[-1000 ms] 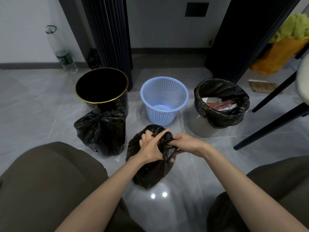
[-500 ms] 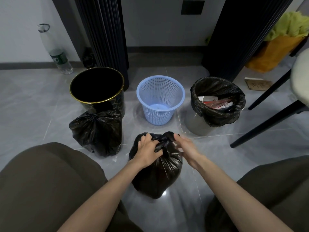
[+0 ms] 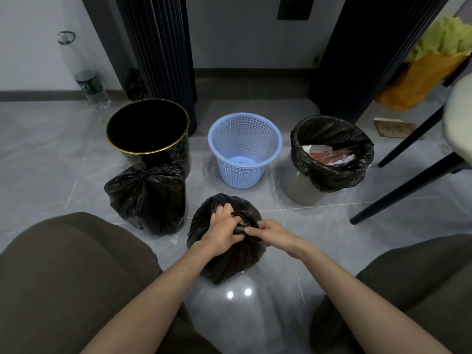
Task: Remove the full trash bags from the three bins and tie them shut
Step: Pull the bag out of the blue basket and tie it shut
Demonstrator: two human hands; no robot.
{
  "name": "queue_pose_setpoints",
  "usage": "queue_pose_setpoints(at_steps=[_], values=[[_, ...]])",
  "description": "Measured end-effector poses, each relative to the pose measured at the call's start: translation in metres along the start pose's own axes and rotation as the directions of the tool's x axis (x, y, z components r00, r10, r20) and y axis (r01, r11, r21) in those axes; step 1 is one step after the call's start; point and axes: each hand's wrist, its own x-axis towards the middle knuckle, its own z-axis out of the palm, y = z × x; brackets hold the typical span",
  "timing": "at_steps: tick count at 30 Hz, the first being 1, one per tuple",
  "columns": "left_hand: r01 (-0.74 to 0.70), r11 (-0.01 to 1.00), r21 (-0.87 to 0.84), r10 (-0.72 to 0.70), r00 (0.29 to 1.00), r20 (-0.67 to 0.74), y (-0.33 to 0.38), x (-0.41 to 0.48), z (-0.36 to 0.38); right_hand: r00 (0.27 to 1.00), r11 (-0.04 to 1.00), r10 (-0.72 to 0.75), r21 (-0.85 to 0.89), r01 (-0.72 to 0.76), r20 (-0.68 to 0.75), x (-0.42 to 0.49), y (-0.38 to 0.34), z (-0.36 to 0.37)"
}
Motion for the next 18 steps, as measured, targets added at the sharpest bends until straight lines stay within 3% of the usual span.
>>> queue_pose_setpoints(at_steps=[2,4,7,9,10,11,13,14,15,16,18], values=[[-0.018,1.0,-0.023,0.018,1.0,-0.008,0.001,0.0,0.0,0.988,0.935,0.128,0.321,-0.15,0.09,-0.001,0.004,-0.003],[-0.032,0.998,-0.048,0.031,0.999,-0.027,0.002,-0.001,0.001,0.951,0.793,0.217,0.528,-0.304,0.222,-0.003,0.008,-0.005],[-0.044,0.995,-0.093,0.041,0.999,-0.035,0.003,-0.002,0.001,0.902,0.564,0.233,0.705,-0.43,0.364,-0.002,0.011,-0.006],[-0.05,0.994,-0.098,0.049,0.999,-0.021,0.003,-0.003,0.001,0.883,0.506,0.245,0.724,-0.468,0.4,-0.003,0.011,-0.007],[-0.046,0.995,-0.091,0.045,0.999,-0.009,0.004,-0.003,0.002,0.877,0.549,0.276,0.685,-0.479,0.393,-0.004,0.01,-0.009],[-0.034,0.996,-0.081,0.034,0.999,0.005,0.003,-0.003,0.003,0.881,0.666,0.325,0.578,-0.471,0.344,-0.006,0.008,-0.011],[-0.002,0.998,-0.064,0.002,1.0,0.01,-0.001,-0.002,0.003,0.918,0.912,0.366,0.136,-0.386,0.151,-0.009,0.006,-0.016],[0.018,0.998,-0.066,-0.018,1.0,0.001,-0.003,-0.002,0.001,0.947,0.949,0.313,-0.04,-0.311,0.065,-0.01,0.005,-0.019],[0.037,0.997,-0.074,-0.038,0.999,-0.006,-0.005,-0.002,0.0,0.97,0.968,0.239,-0.089,-0.234,0.052,-0.011,0.004,-0.021],[0.049,0.995,-0.082,-0.05,0.999,-0.01,-0.006,-0.002,-0.001,0.979,0.984,0.18,-0.02,-0.179,0.096,-0.011,0.001,-0.023],[0.057,0.994,-0.09,-0.057,0.998,0.002,-0.006,-0.002,-0.003,0.959,0.956,0.093,0.246,-0.161,0.267,-0.013,-0.008,-0.025]])
